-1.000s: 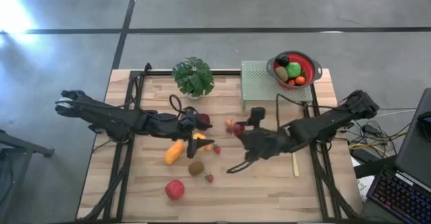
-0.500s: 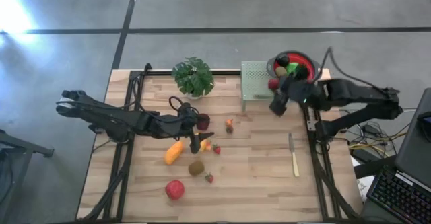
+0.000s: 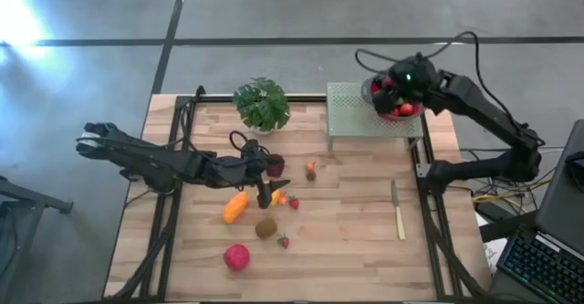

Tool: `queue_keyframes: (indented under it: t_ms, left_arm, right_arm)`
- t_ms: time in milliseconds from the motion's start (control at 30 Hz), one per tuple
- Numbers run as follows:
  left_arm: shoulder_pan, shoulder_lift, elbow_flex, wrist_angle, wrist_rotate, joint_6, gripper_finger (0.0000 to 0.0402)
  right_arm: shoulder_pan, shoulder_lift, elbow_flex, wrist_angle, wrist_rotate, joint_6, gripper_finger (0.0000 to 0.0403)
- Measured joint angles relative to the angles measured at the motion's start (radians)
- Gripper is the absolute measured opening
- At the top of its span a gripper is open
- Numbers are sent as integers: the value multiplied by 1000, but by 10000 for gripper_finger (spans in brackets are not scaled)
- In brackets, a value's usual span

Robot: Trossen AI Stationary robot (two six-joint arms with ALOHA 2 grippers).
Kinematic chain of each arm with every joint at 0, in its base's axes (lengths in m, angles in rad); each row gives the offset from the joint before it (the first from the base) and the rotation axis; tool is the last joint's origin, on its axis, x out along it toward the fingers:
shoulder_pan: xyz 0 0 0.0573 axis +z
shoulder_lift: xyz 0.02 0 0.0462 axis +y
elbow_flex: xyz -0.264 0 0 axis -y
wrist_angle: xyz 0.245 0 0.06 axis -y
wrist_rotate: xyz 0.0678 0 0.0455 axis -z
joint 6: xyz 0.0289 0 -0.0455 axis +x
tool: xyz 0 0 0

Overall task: Pick & Place Fruit
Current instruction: Put the red pomegranate into the red strainer bowl on the shelf

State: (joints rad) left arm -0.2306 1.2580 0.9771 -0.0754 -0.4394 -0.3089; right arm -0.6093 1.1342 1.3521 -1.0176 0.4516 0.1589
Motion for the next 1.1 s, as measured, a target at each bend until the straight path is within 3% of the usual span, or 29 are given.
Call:
queue_keyframes:
  t_ms: [367,600,1100]
  left_arm:
    - [0,0,-18,-27,0,3,298]
    - [0,1,-34,-32,0,5,298]
    - [0,1,-34,-30,0,15,298]
  right_arm:
    - [-220,95,0,-56,-10,41,212]
    - [-255,137,0,-75,-17,48,208]
    - [-321,213,0,-21,-4,-6,243]
